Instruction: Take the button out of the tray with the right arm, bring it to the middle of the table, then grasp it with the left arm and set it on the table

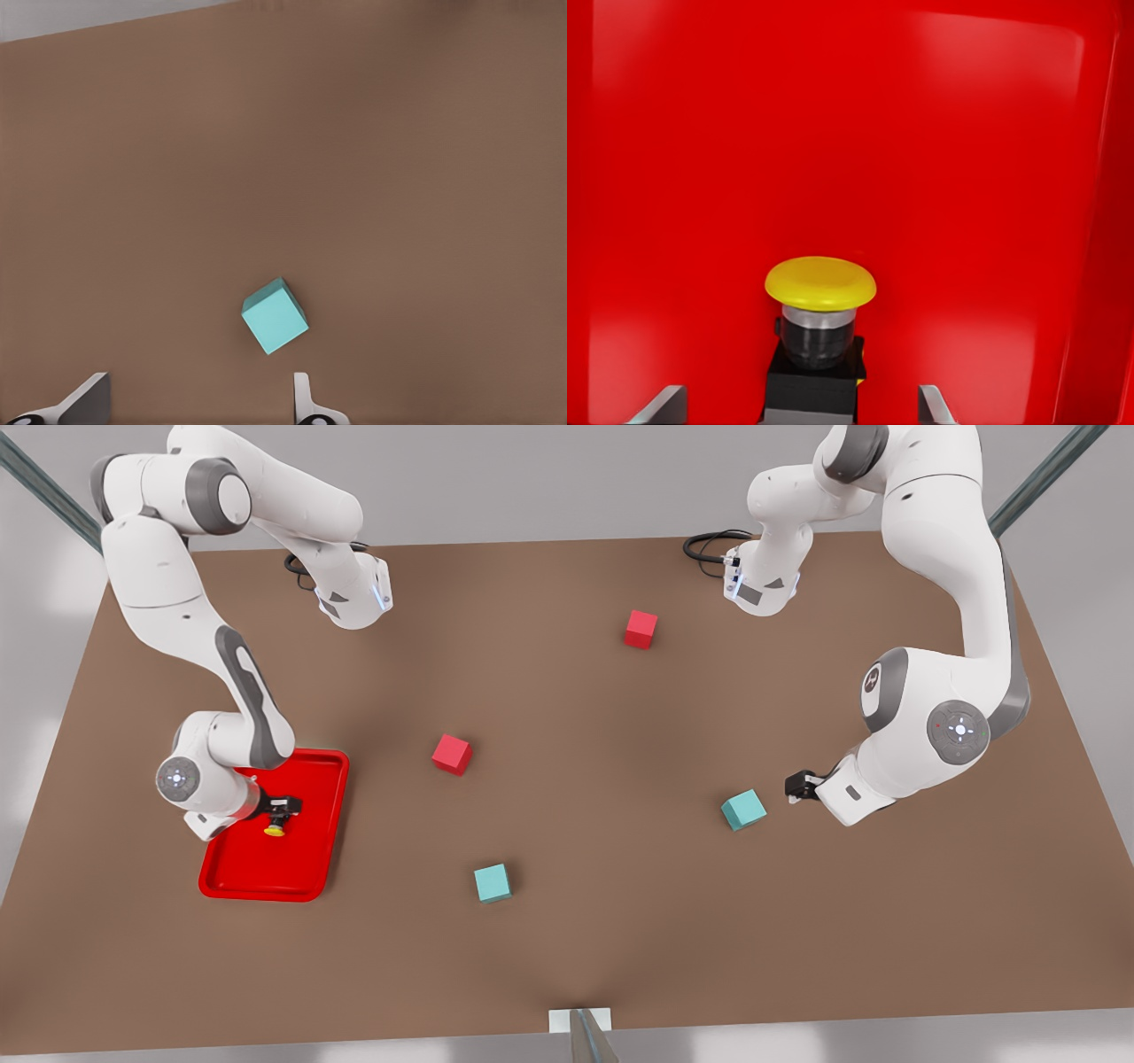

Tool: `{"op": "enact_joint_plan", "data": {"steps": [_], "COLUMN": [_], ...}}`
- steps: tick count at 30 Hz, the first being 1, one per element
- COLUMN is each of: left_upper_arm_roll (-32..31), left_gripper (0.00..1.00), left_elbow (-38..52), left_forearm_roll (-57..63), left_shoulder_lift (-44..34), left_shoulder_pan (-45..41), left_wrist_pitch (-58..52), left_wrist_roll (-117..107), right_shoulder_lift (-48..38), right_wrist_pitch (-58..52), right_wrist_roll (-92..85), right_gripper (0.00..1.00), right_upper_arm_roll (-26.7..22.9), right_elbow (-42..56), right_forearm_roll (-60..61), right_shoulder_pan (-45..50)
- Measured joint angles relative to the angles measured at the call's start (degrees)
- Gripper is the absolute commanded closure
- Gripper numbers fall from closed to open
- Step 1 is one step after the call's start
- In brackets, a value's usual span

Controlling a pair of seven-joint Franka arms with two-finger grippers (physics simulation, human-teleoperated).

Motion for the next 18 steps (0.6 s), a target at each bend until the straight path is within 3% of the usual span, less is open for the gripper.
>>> {"op": "enact_joint_plan", "data": {"steps": [1,2,8,11,18], "left_upper_arm_roll": [0.0,0.0,0.0,0.0,0.0], "left_gripper": [0.00,0.00,0.00,0.00,0.00], "left_elbow": [0.0,0.0,0.0,0.0,0.0], "left_forearm_roll": [0.0,0.0,0.0,0.0,0.0], "left_shoulder_lift": [0.0,0.0,0.0,0.0,0.1], "left_shoulder_pan": [0.0,0.0,0.0,0.0,0.0], "left_wrist_pitch": [0.0,0.0,0.1,0.1,0.1], "left_wrist_roll": [0.0,0.0,-0.1,-0.1,-0.2], "right_shoulder_lift": [0.1,0.3,0.6,0.6,0.0], "right_wrist_pitch": [0.3,0.5,1.4,1.8,2.2], "right_wrist_roll": [0.0,-0.1,-0.3,-0.4,-1.3], "right_gripper": [0.23,0.27,0.37,0.51,0.56], "right_upper_arm_roll": [0.0,0.0,0.0,0.0,0.3], "right_elbow": [-0.1,-0.1,-0.3,-0.5,-0.5], "right_forearm_roll": [-0.1,-0.1,-0.3,-0.2,0.3], "right_shoulder_pan": [0.0,-0.1,-0.2,-0.2,-0.5]}}
